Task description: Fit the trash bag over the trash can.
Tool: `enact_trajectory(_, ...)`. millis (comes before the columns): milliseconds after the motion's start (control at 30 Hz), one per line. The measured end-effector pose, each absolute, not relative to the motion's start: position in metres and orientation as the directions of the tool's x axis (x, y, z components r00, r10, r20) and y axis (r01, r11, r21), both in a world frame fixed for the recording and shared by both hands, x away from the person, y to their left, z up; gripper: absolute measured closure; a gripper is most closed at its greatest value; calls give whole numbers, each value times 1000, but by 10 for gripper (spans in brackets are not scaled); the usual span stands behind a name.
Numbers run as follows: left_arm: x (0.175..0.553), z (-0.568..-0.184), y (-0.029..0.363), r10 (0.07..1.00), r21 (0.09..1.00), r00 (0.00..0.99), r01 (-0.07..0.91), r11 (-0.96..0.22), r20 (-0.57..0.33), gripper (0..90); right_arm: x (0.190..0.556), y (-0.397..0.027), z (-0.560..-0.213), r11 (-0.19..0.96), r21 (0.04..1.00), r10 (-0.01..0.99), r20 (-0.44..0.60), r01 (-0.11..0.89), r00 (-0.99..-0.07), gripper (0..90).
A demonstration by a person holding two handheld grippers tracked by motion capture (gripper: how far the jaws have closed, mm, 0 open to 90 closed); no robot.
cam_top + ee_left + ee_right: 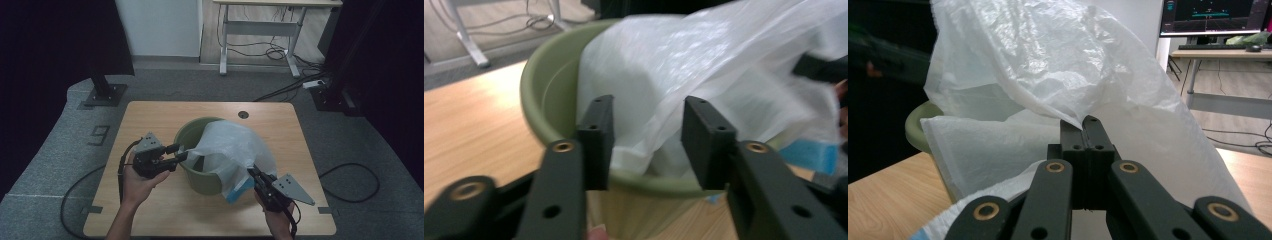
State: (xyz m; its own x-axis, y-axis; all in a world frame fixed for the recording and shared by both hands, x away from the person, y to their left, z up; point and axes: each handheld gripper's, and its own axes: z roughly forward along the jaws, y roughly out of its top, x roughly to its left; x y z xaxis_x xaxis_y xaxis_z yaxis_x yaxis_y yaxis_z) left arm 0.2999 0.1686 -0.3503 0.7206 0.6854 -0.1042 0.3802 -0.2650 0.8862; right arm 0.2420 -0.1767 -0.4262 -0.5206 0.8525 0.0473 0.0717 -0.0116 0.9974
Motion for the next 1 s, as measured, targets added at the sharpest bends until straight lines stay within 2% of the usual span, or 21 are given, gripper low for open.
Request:
enact_trajectory(200,292,-330,159,658,899,748,340,-274,-82,464,240,-171,-436,36,996,831,18,86,-555,889)
enact_trajectory(367,296,-325,145,645,889,761,341,-307,-69,447,235,-157,-448,93,991,799,-18,94,-601,888)
enact_trajectory(733,302,-337,130,588,864,803,362,-351,-98,389,235,-158,-460,115,986,786,-14,124,-618,888)
enact_trajectory(1000,304,-351,116,584,836,810,352,-421,-46,388,234,-159,-459,106,986,784,-4,128,-621,887)
